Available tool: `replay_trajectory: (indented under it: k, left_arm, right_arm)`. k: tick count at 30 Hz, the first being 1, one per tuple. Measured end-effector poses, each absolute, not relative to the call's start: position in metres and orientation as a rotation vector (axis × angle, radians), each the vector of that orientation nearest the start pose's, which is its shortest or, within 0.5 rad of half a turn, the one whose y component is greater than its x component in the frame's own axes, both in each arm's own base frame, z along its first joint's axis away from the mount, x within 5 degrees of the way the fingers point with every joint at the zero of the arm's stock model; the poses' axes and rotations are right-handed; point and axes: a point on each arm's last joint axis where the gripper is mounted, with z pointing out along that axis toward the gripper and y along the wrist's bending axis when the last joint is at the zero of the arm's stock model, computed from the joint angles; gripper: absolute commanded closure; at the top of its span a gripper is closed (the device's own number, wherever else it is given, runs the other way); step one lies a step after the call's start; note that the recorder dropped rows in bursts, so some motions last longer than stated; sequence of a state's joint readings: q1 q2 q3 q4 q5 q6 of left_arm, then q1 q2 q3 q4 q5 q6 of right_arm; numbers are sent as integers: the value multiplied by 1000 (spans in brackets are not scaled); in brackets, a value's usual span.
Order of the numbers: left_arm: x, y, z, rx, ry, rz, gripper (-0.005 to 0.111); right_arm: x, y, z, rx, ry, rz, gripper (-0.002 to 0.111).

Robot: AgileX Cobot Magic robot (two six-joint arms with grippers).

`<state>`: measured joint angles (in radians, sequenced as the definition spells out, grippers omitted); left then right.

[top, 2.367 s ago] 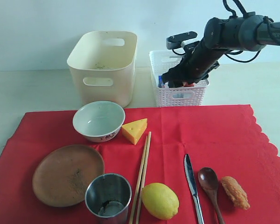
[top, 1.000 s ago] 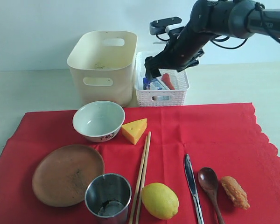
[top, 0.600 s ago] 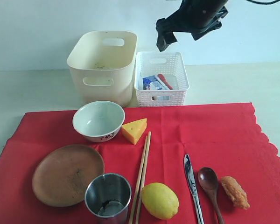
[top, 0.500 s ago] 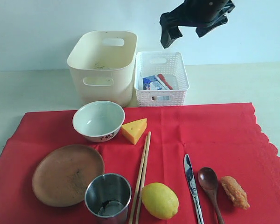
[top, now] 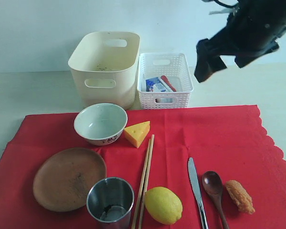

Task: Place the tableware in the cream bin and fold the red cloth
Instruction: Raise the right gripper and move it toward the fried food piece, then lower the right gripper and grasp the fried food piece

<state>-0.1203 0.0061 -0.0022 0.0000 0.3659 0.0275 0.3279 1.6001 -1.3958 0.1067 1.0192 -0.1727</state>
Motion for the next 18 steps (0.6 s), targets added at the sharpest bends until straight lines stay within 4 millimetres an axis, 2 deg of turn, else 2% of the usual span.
replay_trajectory:
  k: [6,10,15,18]
  left_arm:
    - [53,-6,181,137,1849,-65,107]
    - [53,-6,181,137,1849,-65,107]
    - [53,-6,181,137,1849,-65,107]
    - [53,-6,181,137,1849,-65,107]
  right_arm:
    - [269,100,291,-635,2716,178,19]
    - [243,91,264,-639,2778,170,20]
    - [223,84,224,-632,2838,156,20]
    - [218,81,207,-630,2862,149,20]
